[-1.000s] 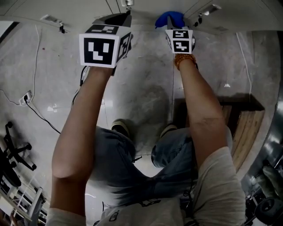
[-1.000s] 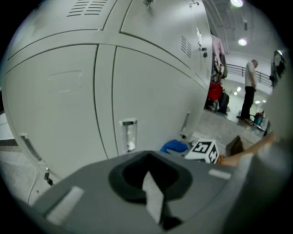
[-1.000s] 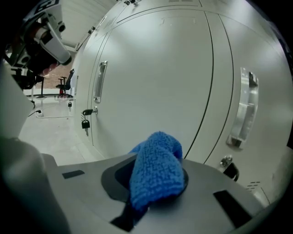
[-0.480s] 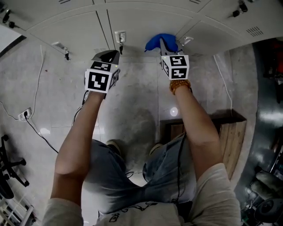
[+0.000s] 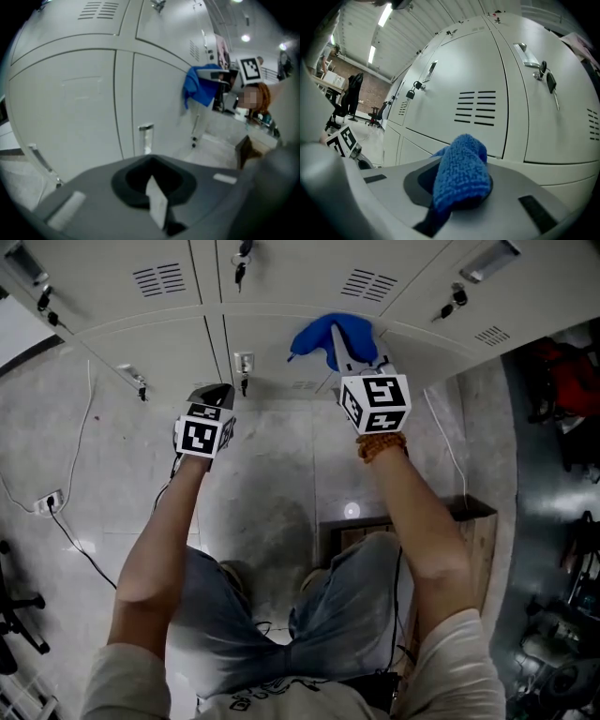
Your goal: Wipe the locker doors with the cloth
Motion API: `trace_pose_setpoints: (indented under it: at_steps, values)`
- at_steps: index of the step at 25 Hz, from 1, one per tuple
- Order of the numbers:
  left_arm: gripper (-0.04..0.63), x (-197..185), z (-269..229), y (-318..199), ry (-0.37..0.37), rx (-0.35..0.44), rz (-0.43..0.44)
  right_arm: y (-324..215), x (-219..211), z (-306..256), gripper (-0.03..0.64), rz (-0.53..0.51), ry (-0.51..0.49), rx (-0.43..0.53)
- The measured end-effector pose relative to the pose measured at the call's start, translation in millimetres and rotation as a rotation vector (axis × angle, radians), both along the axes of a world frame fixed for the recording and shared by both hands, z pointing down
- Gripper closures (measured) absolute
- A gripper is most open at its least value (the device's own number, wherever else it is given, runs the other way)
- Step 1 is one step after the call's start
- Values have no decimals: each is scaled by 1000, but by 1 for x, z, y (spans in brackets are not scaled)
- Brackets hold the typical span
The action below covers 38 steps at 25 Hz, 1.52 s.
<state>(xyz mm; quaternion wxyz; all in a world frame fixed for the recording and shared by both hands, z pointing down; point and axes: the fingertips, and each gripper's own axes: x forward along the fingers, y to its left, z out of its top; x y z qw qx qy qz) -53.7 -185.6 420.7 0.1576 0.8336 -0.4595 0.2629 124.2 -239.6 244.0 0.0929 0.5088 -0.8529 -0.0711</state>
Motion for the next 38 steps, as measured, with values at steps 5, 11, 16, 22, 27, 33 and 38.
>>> trace_pose_setpoints:
  at_steps: [5, 11, 16, 22, 27, 33, 38]
  values:
    - [592, -7, -7, -1, 38, 10, -25, 2, -5, 3, 584, 18, -11, 18]
    - [592, -12, -21, -3, 90, 49, -40, 0, -40, 55, 584, 6, -18, -51]
    - [592, -18, -49, -6, 157, 100, -76, 11, -58, 56, 586, 7, -94, -77]
    - [592, -8, -165, 14, 224, 319, -136, 63, -75, -38, 584, -45, -250, -68]
    - [592, 10, -233, 60, 229, 425, -107, 121, -90, -96, 584, -136, -286, 18]
    - [592, 13, -236, 84, 221, 491, -110, 144, -87, -73, 586, -130, -352, -17]
    - [592, 15, -231, 87, 215, 497, -116, 158, -85, -73, 586, -122, -295, 25]
